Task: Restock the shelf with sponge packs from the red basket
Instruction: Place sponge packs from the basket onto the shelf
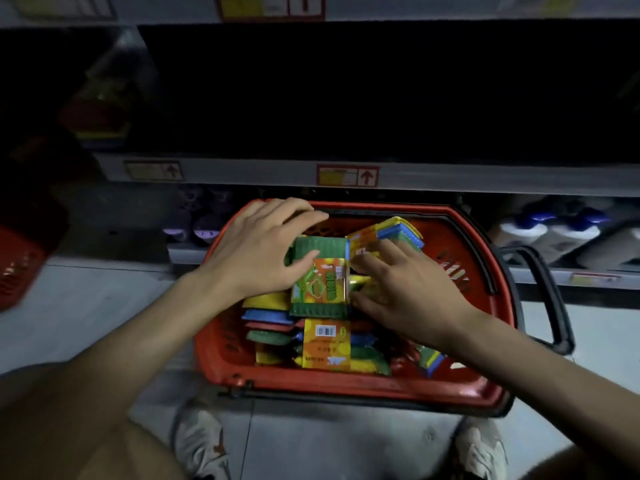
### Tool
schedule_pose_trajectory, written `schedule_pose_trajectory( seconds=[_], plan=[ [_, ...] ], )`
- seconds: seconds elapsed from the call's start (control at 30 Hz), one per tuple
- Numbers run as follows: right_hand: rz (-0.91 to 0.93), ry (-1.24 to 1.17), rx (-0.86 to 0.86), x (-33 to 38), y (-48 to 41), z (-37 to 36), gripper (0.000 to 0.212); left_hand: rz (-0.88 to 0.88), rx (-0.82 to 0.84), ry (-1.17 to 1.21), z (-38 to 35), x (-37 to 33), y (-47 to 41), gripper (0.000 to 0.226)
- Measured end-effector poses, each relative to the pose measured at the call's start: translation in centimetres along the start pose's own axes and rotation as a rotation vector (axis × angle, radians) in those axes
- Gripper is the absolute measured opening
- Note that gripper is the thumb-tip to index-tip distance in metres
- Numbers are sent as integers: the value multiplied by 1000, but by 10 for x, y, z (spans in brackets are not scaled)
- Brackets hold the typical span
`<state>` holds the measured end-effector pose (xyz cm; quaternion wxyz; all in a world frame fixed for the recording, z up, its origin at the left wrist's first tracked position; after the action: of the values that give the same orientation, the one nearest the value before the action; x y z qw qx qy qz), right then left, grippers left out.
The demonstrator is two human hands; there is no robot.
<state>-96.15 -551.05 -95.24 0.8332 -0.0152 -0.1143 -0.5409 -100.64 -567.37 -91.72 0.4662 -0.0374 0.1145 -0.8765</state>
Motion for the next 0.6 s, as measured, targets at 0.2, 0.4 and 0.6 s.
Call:
schedule_pose_trajectory(
  seconds=[0.2, 0.4, 0.6],
  plan=[
    [-106, -16, -72, 9, 47, 12, 56, 91, -36, 66, 25, -17, 40, 51],
    [-135, 38, 17, 7, 67, 18, 61, 169, 80, 140, 9, -15, 56, 57],
    [-109, 158, 149, 7, 52, 24, 69, 158, 177, 136, -23, -13, 36, 68]
  ],
)
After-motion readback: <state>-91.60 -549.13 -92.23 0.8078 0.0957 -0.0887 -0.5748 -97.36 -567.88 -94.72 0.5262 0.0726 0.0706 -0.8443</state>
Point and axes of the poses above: each hand's wrist, its own y-axis away from the middle knuckle, its own z-axis out of the back of the hand, x = y × z, the point moved 9 cm from there along -y, towards the middle knuckle, and after that the axes turned 2 degrees about -y, right-handed, at the moved point
